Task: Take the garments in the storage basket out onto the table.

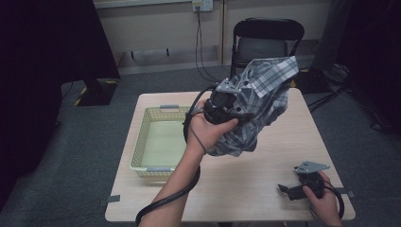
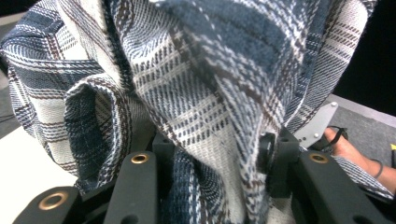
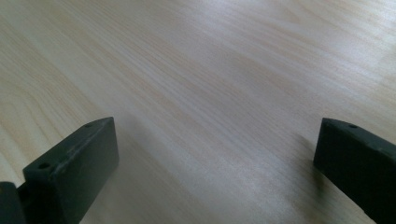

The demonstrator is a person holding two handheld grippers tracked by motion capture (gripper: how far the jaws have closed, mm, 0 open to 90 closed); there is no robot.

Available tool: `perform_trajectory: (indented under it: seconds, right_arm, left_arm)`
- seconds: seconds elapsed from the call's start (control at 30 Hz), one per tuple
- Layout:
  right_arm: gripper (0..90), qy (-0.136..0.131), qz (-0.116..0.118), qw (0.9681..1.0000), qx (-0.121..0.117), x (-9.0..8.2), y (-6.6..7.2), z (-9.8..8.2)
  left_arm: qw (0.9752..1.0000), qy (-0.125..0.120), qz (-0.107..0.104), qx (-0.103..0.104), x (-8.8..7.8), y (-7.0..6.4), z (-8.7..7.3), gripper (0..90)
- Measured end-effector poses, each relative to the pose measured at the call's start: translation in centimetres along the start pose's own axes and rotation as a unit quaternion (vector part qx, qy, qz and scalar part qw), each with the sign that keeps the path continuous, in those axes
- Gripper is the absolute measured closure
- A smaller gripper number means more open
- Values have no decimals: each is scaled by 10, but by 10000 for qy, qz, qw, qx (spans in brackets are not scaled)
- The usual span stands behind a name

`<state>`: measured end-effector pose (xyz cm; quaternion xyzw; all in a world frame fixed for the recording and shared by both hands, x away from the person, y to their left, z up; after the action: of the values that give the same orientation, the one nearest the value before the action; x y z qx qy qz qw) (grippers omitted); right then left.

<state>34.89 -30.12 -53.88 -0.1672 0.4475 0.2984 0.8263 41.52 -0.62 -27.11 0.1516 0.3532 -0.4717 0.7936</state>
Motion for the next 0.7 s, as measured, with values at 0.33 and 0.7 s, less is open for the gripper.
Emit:
perform_trajectory:
  seconds: [0.33, 0.7]
  right_arm:
    - [0, 0, -1, 10000, -2, 0, 0, 0]
    - [0, 3, 4, 10000, 6, 0, 0, 0]
  left_arm:
    - [9995, 40, -312, 21, 34, -9, -1, 583]
    - [9980, 139, -609, -71, 72, -12, -12, 583]
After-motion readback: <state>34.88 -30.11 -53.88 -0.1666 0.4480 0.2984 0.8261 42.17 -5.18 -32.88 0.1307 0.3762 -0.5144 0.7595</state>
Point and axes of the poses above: each handheld gripper's, and its own axes: x roughly forward along the jaws, z roughly out of its top, y roughly to its left, the point moved 2 cm from there along x, roughly forward along the jaws, and after that the axes turned 12 degrees about y, right-handed, at the moved point
